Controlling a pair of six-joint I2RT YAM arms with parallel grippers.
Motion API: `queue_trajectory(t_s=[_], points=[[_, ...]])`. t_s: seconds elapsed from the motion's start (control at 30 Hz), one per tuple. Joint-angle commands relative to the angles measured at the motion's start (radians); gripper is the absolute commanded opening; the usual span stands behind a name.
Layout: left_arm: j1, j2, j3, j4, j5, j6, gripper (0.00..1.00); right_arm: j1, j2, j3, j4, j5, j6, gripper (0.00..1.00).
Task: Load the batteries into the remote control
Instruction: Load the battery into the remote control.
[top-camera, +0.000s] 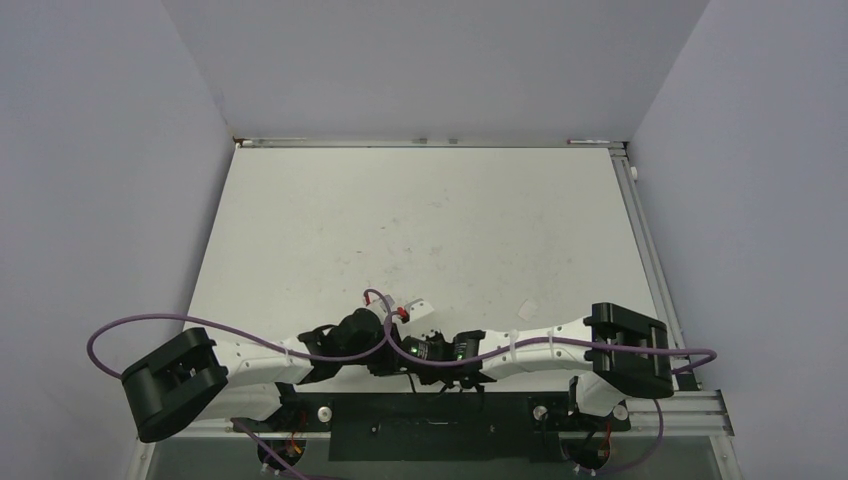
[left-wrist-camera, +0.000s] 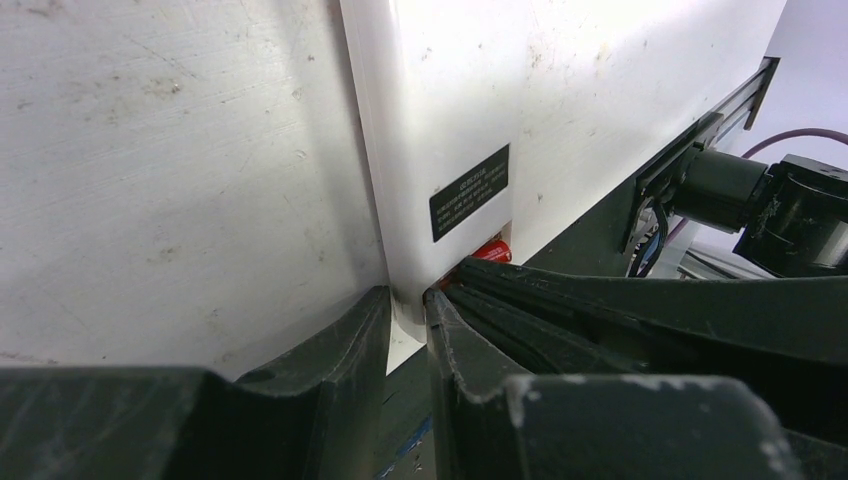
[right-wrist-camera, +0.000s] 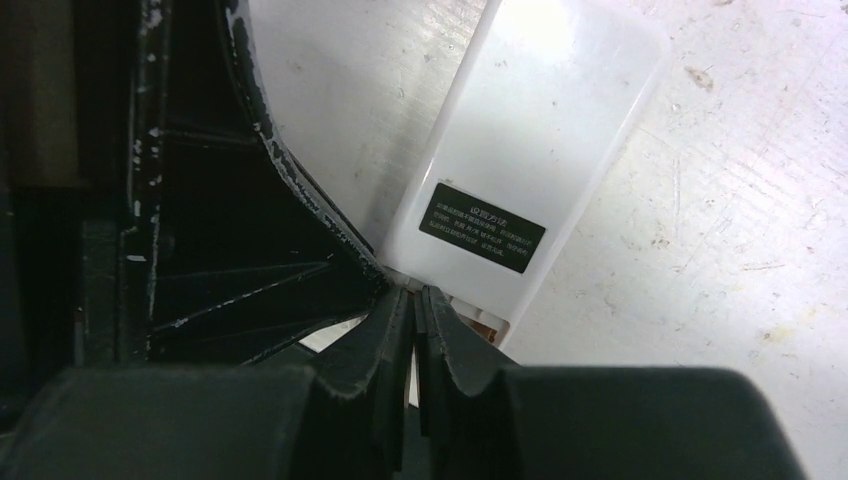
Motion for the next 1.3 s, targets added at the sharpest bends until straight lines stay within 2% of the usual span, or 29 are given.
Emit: queue_trajectory(t_s=[0.0, 0.17, 0.4, 0.6, 1.0, 1.27], points=[[-0.008, -0.014, -0.007, 0.020, 0.003, 0.013, 0.19, 0.022, 0.048, 0.011, -0.017, -0.013, 0.035, 0.09], [-0.008, -0.020, -0.006, 0.016, 0.003, 0.015, 0.19, 0.022, 0.010, 0.041, -0.063, 0.041, 0.050, 0.09], [-0.009, -0.031, -0.006, 0.002, 0.001, 0.018, 0.19, 0.022, -0.097, 0.057, -0.122, 0.117, 0.080, 0.19], [-0.007, -0.027, 0.001, 0.001, 0.001, 0.018, 0.19, 0.020, -0.174, 0.029, -0.139, 0.125, 0.100, 0.24], [-0.008, -0.001, 0.024, 0.003, 0.009, 0.022, 0.19, 0.018, -0.201, -0.086, -0.068, 0.073, 0.175, 0.24], [-0.007, -0.009, 0.018, 0.003, 0.007, 0.019, 0.19, 0.019, -0.187, -0.099, -0.024, 0.053, 0.180, 0.21]])
